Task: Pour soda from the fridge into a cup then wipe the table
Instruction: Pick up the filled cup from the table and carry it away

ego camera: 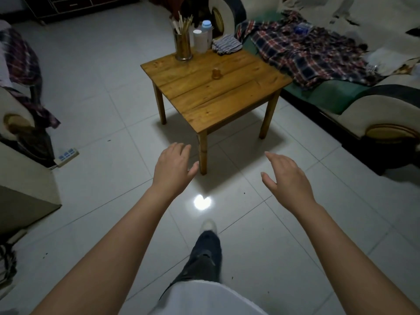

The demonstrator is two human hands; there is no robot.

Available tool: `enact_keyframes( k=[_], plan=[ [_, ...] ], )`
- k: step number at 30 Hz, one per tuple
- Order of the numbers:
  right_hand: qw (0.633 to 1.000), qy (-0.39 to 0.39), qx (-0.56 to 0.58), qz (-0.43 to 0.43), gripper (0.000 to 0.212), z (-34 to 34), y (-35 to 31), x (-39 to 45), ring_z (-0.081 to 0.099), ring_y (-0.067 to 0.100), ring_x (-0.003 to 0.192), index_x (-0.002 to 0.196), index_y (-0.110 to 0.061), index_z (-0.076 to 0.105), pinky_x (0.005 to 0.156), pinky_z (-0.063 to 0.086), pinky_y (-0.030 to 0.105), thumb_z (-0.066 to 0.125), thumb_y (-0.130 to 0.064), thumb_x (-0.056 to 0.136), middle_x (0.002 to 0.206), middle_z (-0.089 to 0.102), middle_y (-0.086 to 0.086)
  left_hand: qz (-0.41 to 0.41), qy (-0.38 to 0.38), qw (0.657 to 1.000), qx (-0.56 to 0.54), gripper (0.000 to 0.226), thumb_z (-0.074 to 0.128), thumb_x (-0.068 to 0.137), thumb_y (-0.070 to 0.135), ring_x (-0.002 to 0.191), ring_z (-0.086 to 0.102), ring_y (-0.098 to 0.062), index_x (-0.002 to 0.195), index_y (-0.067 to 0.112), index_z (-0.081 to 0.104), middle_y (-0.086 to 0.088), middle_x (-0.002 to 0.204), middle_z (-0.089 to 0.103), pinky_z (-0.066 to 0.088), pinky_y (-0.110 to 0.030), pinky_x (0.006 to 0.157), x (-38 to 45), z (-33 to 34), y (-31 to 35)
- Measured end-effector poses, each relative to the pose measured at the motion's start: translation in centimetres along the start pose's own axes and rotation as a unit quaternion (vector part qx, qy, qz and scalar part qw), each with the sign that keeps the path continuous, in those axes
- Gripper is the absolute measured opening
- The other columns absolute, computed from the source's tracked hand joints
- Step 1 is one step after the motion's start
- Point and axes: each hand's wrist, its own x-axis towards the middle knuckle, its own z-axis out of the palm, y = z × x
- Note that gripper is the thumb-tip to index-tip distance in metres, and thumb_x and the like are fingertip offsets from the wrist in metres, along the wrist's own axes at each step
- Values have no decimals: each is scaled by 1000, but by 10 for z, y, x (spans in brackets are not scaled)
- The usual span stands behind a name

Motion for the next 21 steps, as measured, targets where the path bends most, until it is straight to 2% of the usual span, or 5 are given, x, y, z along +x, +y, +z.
enact_keyframes(
  k=[6,11,21],
  plan=[
    [1000,7,-2,-10,54,-5,22,102,33,18,134,142,-17,29,106,31,32,46,-33,94,143,41,1,-3,15,1000,-15,49,49,92,35,122,46,-26,132,6,46,-13,129,53,37,-36,102,106,11,3],
    [1000,10,12,-10,52,-10,37,197,36,17,132,141,-17,32,105,33,34,46,-33,94,141,44,0,1,-9,1000,-27,51,48,93,35,120,46,-26,134,6,43,-13,129,52,38,-35,100,206,21,6],
    [999,2,16,-47,52,-25,72,354,35,19,132,140,-13,32,105,32,33,47,-31,94,140,45,3,-18,-33,999,-19,52,44,94,38,126,40,-25,136,8,40,-11,134,47,36,-34,102,351,22,0]
  ],
)
